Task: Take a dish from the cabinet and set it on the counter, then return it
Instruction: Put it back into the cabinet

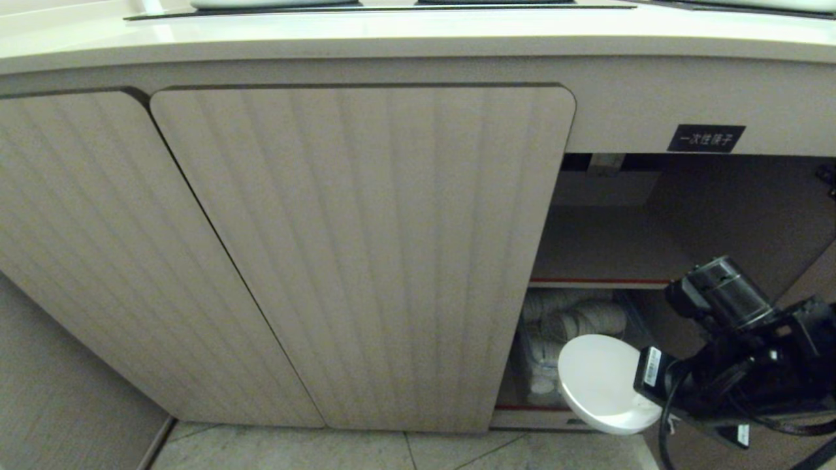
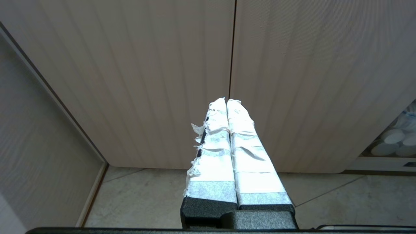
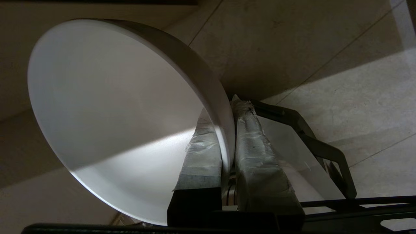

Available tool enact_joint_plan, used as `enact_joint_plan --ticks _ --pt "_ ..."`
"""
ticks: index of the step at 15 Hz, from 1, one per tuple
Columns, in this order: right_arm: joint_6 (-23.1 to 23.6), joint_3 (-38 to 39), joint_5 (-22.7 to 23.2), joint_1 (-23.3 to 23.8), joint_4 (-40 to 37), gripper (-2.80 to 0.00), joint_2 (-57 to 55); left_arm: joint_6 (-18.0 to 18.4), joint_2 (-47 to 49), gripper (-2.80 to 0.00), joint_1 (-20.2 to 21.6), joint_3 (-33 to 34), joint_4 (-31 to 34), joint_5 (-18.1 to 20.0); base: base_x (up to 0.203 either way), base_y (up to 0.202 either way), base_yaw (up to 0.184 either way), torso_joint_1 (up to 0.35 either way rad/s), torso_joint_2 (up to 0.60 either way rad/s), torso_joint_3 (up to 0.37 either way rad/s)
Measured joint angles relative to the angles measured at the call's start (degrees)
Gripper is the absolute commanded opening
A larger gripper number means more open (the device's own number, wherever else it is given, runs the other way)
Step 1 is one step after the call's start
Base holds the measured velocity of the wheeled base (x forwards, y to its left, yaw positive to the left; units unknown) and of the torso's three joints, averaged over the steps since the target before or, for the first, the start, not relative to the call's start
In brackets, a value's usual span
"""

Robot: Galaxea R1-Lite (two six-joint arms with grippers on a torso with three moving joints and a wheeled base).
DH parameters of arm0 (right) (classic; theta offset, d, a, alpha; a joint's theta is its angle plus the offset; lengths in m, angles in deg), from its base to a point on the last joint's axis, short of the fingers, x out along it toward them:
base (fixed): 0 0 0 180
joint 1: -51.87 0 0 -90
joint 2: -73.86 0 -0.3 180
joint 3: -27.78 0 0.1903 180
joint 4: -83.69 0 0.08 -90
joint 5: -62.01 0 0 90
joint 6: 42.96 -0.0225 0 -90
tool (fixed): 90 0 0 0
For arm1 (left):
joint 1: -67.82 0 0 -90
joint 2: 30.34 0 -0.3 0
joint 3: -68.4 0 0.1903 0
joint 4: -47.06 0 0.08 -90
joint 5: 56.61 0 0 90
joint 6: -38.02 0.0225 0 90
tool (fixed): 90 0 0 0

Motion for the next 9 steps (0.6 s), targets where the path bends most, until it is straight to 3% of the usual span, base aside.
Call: enact_joint_plan --ticks 7,9 --pt "-0.36 -0.14 0.35 6.08 3.75 -2.8 -1.77 -0.02 0.0 -2.8 0.0 0.01 -0.02 0.01 0.0 0.0 0.0 0.0 0.0 0.0" --pt "-2.44 -1.04 0.44 7.46 3.83 -2.8 -1.83 -0.02 0.0 -2.8 0.0 0.02 0.0 0.02 0.0 0.0 0.0 0.0 0.0 0.0"
